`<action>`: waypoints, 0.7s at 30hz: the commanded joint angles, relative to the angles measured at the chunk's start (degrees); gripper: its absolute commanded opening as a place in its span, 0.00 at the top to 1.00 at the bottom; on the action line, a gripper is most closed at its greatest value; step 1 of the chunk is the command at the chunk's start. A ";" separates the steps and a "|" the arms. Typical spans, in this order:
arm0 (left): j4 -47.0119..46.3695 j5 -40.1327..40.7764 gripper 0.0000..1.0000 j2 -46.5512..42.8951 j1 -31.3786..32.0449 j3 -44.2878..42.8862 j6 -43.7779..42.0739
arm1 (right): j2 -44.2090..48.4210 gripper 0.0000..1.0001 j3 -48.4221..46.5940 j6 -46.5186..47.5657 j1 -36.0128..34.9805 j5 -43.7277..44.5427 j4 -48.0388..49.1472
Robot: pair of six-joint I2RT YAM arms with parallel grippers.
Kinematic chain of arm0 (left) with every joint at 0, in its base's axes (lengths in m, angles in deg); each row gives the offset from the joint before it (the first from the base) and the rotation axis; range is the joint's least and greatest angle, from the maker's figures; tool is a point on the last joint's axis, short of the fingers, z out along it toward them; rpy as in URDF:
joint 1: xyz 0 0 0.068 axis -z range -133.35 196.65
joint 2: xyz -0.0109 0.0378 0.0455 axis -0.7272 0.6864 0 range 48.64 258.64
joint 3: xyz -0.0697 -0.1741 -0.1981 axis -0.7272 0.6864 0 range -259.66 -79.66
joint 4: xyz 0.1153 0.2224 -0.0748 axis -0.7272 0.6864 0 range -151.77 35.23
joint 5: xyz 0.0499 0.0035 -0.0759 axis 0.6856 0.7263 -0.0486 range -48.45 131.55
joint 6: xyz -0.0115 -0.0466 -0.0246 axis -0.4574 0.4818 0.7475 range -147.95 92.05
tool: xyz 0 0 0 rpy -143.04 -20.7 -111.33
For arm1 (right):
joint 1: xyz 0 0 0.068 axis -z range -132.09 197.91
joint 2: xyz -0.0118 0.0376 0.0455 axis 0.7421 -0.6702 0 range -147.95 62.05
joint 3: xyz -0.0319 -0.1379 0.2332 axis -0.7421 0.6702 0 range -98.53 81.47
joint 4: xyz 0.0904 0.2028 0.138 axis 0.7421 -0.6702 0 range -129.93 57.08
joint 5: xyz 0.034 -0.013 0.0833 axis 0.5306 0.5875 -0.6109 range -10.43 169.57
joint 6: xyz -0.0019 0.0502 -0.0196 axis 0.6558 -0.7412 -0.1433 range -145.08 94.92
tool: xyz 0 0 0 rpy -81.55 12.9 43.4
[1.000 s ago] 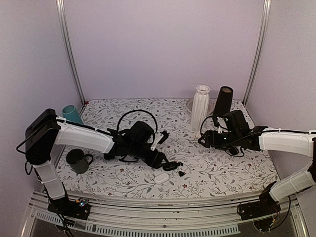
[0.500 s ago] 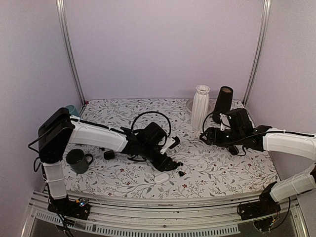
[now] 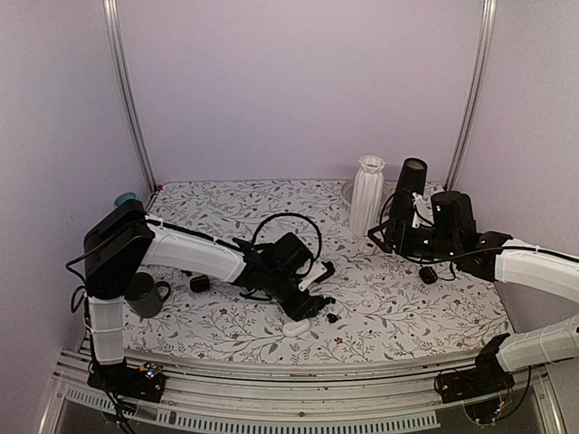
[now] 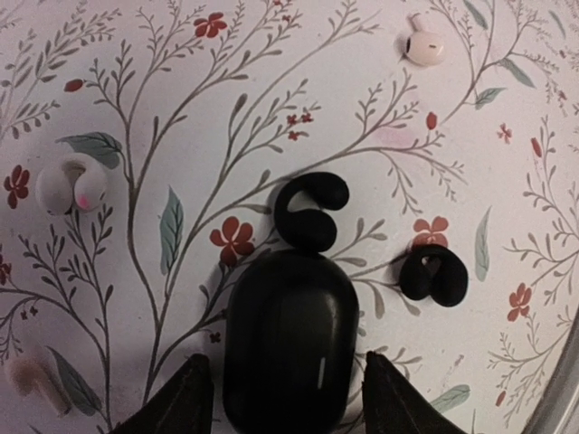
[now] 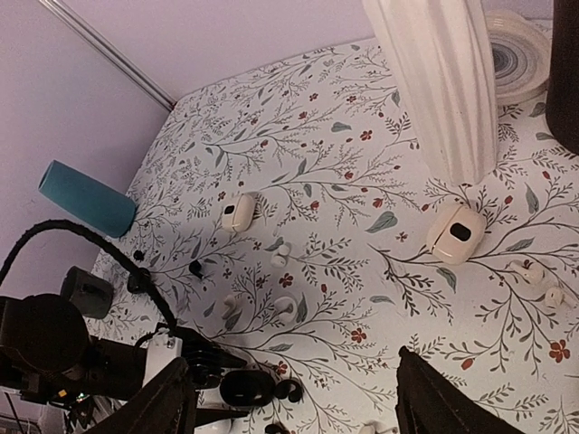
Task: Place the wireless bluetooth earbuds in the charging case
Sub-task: Pick up the charging case from the center of the board.
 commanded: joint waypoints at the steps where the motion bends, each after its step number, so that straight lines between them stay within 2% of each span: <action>1: -0.18 1.43 0.44 1.24 1.29 -1.27 -2.08 | 0.66 0.24 1.19 1.33 -0.32 -1.56 3.07; 6: -1.40 1.93 0.48 1.70 1.41 -0.97 -3.18 | -0.63 0.24 0.95 1.63 -0.33 -3.48 3.65; 13: -3.35 2.77 0.47 1.79 1.41 -0.07 -4.35 | -2.41 0.24 0.71 1.74 -0.33 -5.45 4.46; 15: -3.98 3.49 0.52 1.48 1.41 0.29 -4.44 | -2.76 0.24 0.59 1.65 -0.32 -6.07 4.54; 19: -5.95 6.08 0.70 0.06 1.35 1.38 -4.39 | -3.45 0.24 -0.05 1.50 -0.32 -7.31 4.49; 21: -7.10 7.27 0.73 -1.19 1.34 2.19 -4.40 | -3.73 0.24 -0.17 1.15 -0.35 -7.99 4.53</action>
